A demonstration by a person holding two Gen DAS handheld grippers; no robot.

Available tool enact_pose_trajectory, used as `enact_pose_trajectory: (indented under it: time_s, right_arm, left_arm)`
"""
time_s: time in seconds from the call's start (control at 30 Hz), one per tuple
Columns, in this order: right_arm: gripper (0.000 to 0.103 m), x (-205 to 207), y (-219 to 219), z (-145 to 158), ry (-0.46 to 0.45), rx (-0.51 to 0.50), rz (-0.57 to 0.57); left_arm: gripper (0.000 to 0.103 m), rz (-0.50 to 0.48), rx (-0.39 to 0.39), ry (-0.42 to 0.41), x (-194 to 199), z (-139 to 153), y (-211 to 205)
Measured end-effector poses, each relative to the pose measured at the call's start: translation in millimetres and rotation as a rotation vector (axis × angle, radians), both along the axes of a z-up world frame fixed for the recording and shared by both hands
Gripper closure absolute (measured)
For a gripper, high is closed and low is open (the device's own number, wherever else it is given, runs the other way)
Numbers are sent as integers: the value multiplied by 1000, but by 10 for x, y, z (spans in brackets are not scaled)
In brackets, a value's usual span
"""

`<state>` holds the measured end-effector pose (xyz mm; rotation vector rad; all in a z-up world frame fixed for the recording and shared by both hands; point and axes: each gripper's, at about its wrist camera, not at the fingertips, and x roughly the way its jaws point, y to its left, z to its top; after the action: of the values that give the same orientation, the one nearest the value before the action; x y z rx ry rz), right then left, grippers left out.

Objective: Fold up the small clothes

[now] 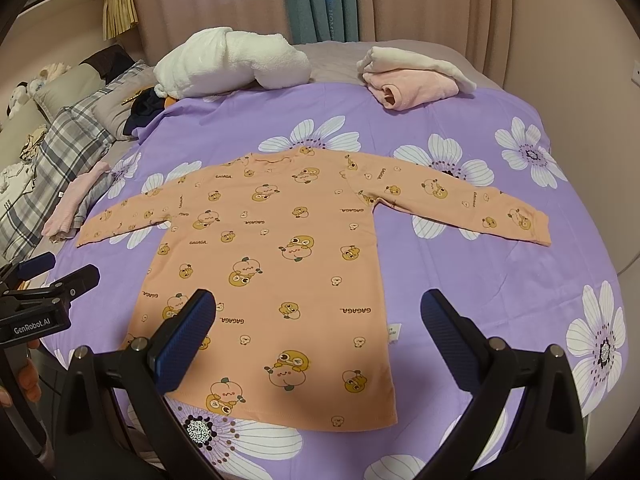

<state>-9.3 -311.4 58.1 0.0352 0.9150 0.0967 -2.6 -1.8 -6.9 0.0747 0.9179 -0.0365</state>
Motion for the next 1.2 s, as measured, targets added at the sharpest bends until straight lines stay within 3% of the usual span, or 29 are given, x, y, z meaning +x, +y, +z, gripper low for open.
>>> enact_pose_trajectory:
  time_s: [0.6,0.67,0.73,0.77,0.83,0.87,0.93,1.03,1.2]
  right_arm:
    - [0,3,-109,-49,-1,8,-21]
    - [0,12,-157,-71,-11,30,-26]
    - [0,26,-246,-112,-40,88,-22]
    - [0,41,-314,-141,-58,139,-18]
    - [0,80,-463,-232,-46,248,-28]
    - [0,108,-588,-318,-37,338,-42]
    - [0,152,-803,-479,13,428,-114]
    - [0,215,-1221,-764,69,480,-270]
    - [7,411,-1916,-1140,-1,542,-476]
  left_arm:
    - [1,-12,28,-6,37,-55,-119]
    - [1,-30,42,-6,101,-109,-177]
    - [1,-58,0,-3,183,-188,-174]
    - [1,-68,43,-14,220,-218,-161]
    - [1,-71,-46,-17,355,-312,-108]
    - [1,-78,-117,-84,436,-333,-119]
    - [1,-79,-212,-109,607,-420,-134]
    - [1,-63,-257,-110,814,-601,-186]
    - [1,-18,-381,-97,1029,-685,-276]
